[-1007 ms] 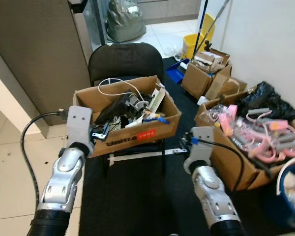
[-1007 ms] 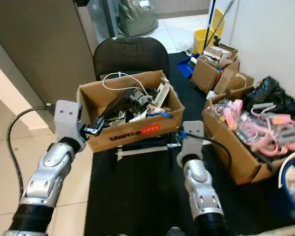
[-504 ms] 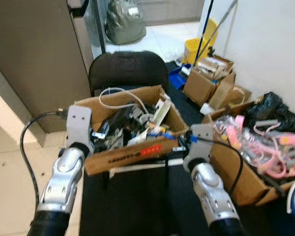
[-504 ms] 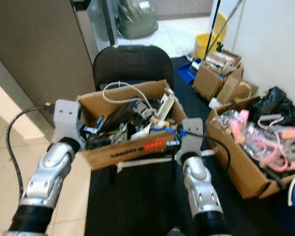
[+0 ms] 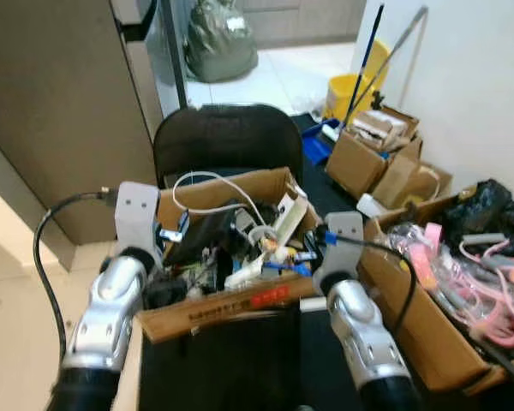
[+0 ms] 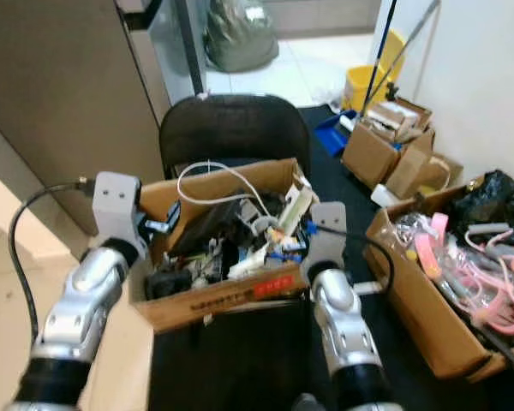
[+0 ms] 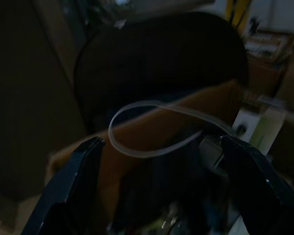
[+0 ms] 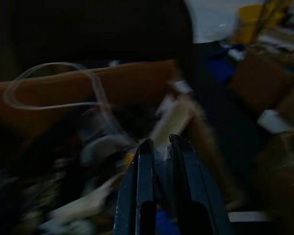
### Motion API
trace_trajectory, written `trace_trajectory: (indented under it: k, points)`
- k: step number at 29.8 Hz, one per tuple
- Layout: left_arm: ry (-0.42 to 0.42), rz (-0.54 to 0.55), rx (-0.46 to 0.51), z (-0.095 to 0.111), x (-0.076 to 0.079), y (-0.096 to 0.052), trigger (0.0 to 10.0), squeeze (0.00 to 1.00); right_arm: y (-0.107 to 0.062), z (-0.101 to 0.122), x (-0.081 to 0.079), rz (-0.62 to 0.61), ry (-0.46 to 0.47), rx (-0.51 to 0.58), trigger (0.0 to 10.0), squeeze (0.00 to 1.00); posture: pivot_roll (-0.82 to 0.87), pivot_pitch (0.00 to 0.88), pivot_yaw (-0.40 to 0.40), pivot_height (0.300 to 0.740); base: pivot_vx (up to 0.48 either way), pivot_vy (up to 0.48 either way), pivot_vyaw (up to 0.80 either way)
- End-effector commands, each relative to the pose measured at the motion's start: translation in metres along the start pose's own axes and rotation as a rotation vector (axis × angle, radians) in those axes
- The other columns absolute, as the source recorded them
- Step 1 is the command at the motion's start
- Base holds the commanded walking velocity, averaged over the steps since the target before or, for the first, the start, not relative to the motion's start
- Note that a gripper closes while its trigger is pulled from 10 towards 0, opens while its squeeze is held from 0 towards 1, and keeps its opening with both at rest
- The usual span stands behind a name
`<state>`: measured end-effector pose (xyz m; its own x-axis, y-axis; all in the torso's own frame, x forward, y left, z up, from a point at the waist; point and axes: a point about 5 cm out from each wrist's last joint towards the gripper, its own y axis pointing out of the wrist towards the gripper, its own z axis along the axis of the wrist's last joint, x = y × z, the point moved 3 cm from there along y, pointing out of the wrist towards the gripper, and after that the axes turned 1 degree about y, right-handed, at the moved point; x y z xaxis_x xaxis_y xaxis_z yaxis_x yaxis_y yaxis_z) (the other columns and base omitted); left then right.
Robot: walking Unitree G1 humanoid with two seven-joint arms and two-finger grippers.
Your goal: Picking trash to rubbish bin
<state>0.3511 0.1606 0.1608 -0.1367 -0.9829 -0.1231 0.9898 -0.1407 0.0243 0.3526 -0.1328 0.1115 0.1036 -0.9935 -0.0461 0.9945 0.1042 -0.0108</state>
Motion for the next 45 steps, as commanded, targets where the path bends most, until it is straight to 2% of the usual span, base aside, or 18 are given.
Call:
trace_trajectory:
  k: [1,13,16,17,18,21,23,24,27,29,32,34,38,40,41,45]
  points:
    - [0.008,0.016,-0.03,-0.009,-0.006,-0.005,10.0,0.0,0.0,-0.002,-0.003,0.008,0.012,0.0,10.0,0.0,0.02,0.139,0.042,0.74,0.409,0.0,0.0]
    - [0.018,0.004,-0.03,-0.009,-0.006,-0.004,10.0,0.0,-0.001,-0.002,-0.002,0.011,0.016,0.005,10.0,0.0,0.02,0.131,0.047,0.74,0.409,0.0,0.0]
    - [0.037,-0.148,-0.015,-0.001,0.008,-0.005,10.0,0.0,0.0,0.0,-0.003,0.017,0.02,0.011,10.0,0.0,0.02,0.136,0.046,0.74,0.0,0.0,0.0]
    - [0.076,-0.243,-0.013,0.002,0.017,-0.008,10.0,0.0,0.0,0.0,-0.005,0.031,0.021,0.01,10.0,0.0,0.02,0.137,0.045,0.74,0.0,0.0,0.0]
    - [0.076,-0.243,-0.013,0.002,0.017,-0.008,10.0,0.0,0.0,0.0,-0.005,0.031,0.021,0.01,10.0,0.0,0.02,0.137,0.045,0.74,0.0,0.0,0.0]
    - [0.127,-0.346,-0.007,0.005,0.027,-0.013,10.0,0.0,0.001,-0.001,-0.009,0.06,0.023,0.004,10.0,0.0,0.03,0.14,0.045,0.74,0.0,0.0,0.0]
    - [0.148,-0.44,-0.028,0.006,0.033,-0.018,10.0,0.0,0.002,-0.002,-0.015,0.114,0.015,-0.014,10.0,0.0,0.03,0.141,0.045,0.74,0.0,0.0,0.0]
    - [0.148,-0.44,-0.028,0.006,0.033,-0.018,10.0,0.0,0.002,-0.002,-0.015,0.114,0.015,-0.014,10.0,0.0,0.03,0.141,0.045,0.74,0.0,0.0,0.0]
    - [0.179,-0.592,-0.112,0.0,0.039,-0.029,10.0,0.0,0.004,-0.009,-0.025,0.2,-0.019,-0.07,10.0,0.0,0.03,0.144,0.047,0.74,0.0,0.0,0.0]
    - [0.164,-0.676,-0.182,-0.007,0.041,-0.038,10.0,0.0,0.005,-0.014,-0.03,0.246,-0.055,-0.102,10.0,0.0,0.03,0.144,0.048,0.74,0.0,0.0,0.0]
    - [0.152,-0.725,-0.205,-0.008,0.043,-0.044,10.0,0.0,0.005,-0.018,-0.033,0.275,-0.072,-0.134,10.0,0.0,0.03,0.145,0.048,0.74,0.0,0.0,0.0]
    - [0.115,-0.848,-0.267,-0.012,0.05,-0.06,10.0,0.0,0.006,-0.025,-0.039,0.32,-0.104,-0.182,10.0,0.0,0.03,0.147,0.047,0.74,0.0,0.0,0.0]
    - [0.087,-0.903,-0.311,-0.014,0.055,-0.069,10.0,0.0,0.007,-0.026,-0.041,0.329,-0.127,-0.192,10.0,0.0,0.03,0.148,0.046,0.74,0.0,0.0,0.0]
    - [0.081,-0.939,-0.341,-0.013,0.057,-0.075,10.0,0.0,0.008,-0.025,-0.04,0.32,-0.103,-0.192,10.0,0.0,0.03,0.148,0.045,0.74,0.0,0.0,0.0]
    - [0.079,-0.944,-0.347,-0.013,0.057,-0.076,10.0,0.0,0.008,-0.025,-0.04,0.316,-0.084,-0.191,10.0,1.0,0.03,0.148,0.045,0.74,0.0,0.0,0.0]
    - [0.075,-0.946,-0.357,-0.013,0.056,-0.076,10.0,0.0,0.009,-0.024,-0.039,0.298,-0.096,-0.184,10.0,1.0,0.03,0.147,0.049,0.74,0.0,0.0,0.0]
